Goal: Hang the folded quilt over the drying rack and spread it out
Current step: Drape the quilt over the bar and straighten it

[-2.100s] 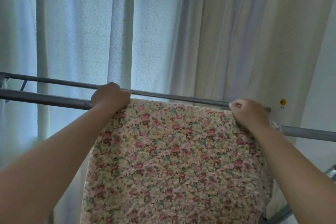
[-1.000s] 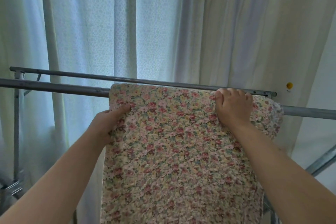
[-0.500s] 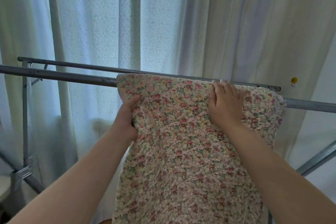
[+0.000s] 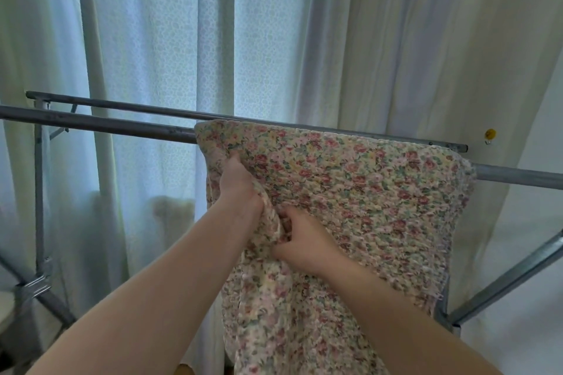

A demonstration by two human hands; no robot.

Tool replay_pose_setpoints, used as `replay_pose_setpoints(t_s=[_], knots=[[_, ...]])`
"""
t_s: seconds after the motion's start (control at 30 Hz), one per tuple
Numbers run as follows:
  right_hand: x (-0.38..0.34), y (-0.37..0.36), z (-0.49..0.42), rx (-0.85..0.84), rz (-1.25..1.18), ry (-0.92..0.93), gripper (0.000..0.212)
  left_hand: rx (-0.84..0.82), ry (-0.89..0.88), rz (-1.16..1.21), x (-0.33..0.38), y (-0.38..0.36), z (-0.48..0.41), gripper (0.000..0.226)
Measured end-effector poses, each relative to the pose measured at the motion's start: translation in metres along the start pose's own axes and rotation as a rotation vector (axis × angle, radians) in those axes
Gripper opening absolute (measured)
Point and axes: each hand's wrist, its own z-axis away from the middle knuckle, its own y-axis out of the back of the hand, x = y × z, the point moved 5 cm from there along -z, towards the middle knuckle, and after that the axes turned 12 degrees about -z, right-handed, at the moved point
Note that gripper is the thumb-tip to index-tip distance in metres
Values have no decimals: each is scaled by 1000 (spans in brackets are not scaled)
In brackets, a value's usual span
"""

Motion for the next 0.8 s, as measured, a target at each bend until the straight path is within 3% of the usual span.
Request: replay_pose_setpoints(t_s=[0.07, 0.2, 0.3, 0.4, 0.47, 0.53, 0.6, 0.7, 0.8], knots=[[1, 0, -4, 58, 84, 36, 15, -87, 3, 16, 1, -3, 13, 40], [12, 10, -14, 123, 26, 3, 29, -147, 7, -9, 1, 10, 19, 29], [22, 32, -23, 127, -151, -88, 21, -149, 23, -162, -2, 33, 13, 25], [25, 53, -32, 81, -214, -124, 18, -200, 67, -344, -11, 46, 14, 4], [21, 62, -35, 79, -211, -102, 20, -244, 105, -448, -20, 45, 12, 19], [18, 68, -37, 130, -211, -77, 22, -256, 99, -511, -27, 36, 14, 7], [17, 69, -38, 230, -119, -18, 25, -192, 97, -555, -32, 31, 7, 34], [13, 61, -25, 361, 245, 90, 30, -49, 84, -551, -40, 29, -11, 91], [5, 49, -1, 453, 473, 240, 37, -7, 82, -463, -36, 16, -2, 97]])
